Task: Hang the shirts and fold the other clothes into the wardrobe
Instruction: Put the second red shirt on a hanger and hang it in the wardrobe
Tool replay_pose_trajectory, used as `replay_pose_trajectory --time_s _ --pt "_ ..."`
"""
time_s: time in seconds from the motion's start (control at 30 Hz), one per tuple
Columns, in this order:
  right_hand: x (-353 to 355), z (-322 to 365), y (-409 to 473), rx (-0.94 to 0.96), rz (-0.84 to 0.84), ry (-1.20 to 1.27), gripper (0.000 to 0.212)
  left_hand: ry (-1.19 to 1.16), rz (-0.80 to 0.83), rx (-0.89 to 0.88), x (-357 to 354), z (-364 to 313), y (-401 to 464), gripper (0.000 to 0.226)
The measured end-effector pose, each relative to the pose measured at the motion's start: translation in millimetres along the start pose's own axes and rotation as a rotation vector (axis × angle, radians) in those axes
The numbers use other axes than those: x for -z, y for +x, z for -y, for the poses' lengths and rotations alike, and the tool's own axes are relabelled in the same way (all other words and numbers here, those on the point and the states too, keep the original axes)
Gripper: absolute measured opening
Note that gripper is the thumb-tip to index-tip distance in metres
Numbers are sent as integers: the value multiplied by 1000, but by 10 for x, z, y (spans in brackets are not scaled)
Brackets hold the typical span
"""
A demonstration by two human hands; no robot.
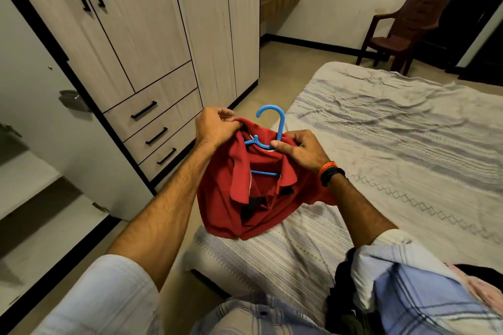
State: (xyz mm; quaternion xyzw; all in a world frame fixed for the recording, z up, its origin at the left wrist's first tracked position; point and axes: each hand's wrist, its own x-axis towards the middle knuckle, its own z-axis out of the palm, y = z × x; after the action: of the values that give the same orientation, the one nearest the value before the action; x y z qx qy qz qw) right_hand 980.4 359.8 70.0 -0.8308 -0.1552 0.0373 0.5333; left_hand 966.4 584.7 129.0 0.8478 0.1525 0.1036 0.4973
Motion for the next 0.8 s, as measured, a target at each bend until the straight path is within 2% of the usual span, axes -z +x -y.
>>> replay_pose_trajectory --time_s 0.07,0.17,0.23,0.3,0.37,0.43,0.5,0.57,0.6,0.7,0.73,0.8 --pt "40 -36 3 -13 -19 50 42 -66 191 98 -22 121 22 59" --pt "107 -104 -18 -77 -46 133 35 183 273 83 37 284 0 81" --pt "105 -140 -40 -118 -58 180 28 308 391 2 68 345 2 71" --pt "88 -170 -54 -144 -70 216 30 449 492 -145 55 392 -14 45" --pt "88 -177 -62 -152 -68 219 28 520 441 -295 34 459 -26 26" --pt "90 -161 -69 -140 -71 206 31 549 402 -365 29 506 -34 19" --pt "93 -141 -79 -120 -83 182 41 561 437 -388 37 526 -38 15" --pt "108 -137 -72 -89 -113 99 42 529 451 -399 44 509 -60 12" --pt "119 -116 -66 -60 -137 30 41 503 426 -397 40 494 -79 12" --pt "169 -80 -49 24 -192 -219 64 428 270 -365 -13 481 -109 19" --pt "195 -72 -45 19 -176 -269 65 421 218 -356 -20 476 -117 19" --pt "234 -62 -42 -30 -104 -347 54 395 159 -351 4 467 -91 17"
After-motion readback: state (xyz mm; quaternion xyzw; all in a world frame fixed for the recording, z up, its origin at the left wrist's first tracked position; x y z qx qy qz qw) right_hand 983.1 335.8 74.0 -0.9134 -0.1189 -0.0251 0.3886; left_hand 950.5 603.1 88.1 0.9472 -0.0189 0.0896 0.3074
